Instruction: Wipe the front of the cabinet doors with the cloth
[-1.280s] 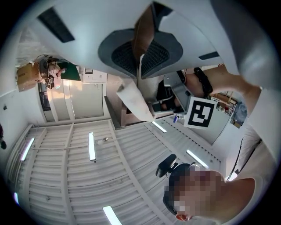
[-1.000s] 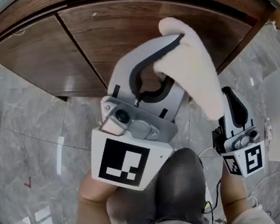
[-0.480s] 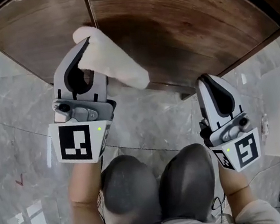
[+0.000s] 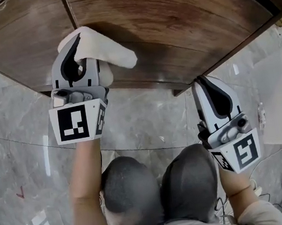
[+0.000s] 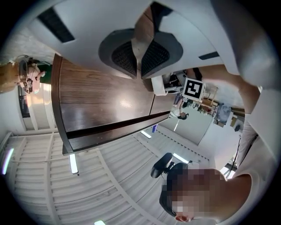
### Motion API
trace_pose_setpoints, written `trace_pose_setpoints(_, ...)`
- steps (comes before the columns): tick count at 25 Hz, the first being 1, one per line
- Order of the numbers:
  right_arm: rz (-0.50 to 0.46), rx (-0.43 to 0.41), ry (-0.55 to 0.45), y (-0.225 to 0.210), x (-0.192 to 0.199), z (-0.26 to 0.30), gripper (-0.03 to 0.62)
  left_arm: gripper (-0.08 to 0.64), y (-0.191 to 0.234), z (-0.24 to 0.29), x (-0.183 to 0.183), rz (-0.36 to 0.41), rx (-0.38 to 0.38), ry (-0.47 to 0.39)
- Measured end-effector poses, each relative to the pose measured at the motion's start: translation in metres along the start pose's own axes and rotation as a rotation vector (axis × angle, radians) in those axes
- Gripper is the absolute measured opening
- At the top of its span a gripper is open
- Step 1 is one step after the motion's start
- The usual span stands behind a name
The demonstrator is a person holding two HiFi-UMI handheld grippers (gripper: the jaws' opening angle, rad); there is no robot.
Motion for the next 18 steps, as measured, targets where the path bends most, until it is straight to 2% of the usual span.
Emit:
trace_pose_setpoints(11, 0.012, 0.023, -0.003, -0.012, 0.005, -0.007, 0.055, 0.054, -0.017, 0.013, -0.003, -0.004, 0.022, -0.012)
trace_pose_setpoints(18, 0.029, 0.034, -0.019, -0.025, 0.007, -0.015, 0.055, 0.054, -0.046, 0.020, -0.009, 0.007, 0.063, -0.020)
Point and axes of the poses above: the fingertips, and each gripper's own axes: z forward along the fingers, y to its left, x out of its underside, the point moved 1 cm from there along -z, backward along the fingers, and after that the axes turned 1 degree about -x, right-handed, at the moved point
